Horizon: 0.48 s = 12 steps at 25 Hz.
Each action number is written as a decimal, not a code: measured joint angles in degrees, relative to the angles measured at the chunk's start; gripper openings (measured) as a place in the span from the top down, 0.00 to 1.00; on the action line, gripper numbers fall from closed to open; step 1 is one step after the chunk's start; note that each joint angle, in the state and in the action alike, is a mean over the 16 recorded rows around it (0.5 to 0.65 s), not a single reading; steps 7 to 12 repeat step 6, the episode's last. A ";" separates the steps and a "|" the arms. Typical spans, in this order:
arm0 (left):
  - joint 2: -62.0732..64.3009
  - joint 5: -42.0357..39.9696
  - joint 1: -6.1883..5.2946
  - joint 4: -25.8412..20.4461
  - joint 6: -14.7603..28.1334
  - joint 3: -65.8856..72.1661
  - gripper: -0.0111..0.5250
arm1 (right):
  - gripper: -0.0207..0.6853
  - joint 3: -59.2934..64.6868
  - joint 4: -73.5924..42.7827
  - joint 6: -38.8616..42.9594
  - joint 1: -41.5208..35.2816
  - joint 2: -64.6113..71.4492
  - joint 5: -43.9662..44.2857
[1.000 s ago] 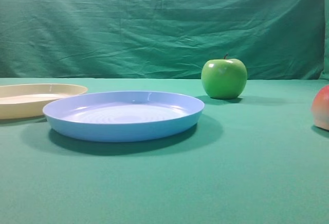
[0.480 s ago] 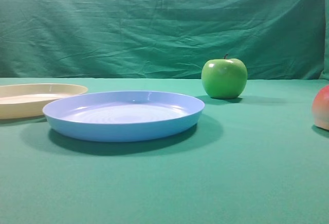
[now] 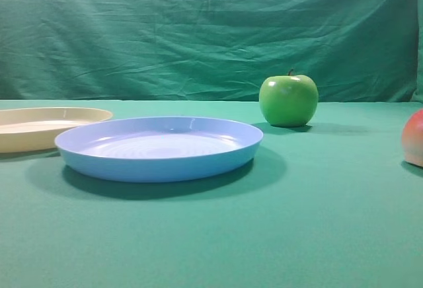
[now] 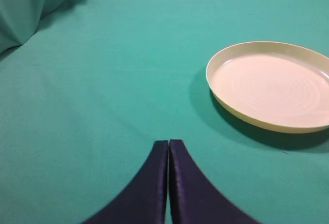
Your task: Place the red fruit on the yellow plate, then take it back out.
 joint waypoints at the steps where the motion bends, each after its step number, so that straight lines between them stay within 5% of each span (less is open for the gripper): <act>1: 0.00 0.00 0.00 0.00 0.00 0.00 0.98 | 0.97 0.00 -0.01 0.00 0.00 0.00 0.00; 12: 0.00 0.00 0.00 0.00 0.00 0.00 0.98 | 0.97 0.00 -0.02 0.00 0.00 0.00 0.00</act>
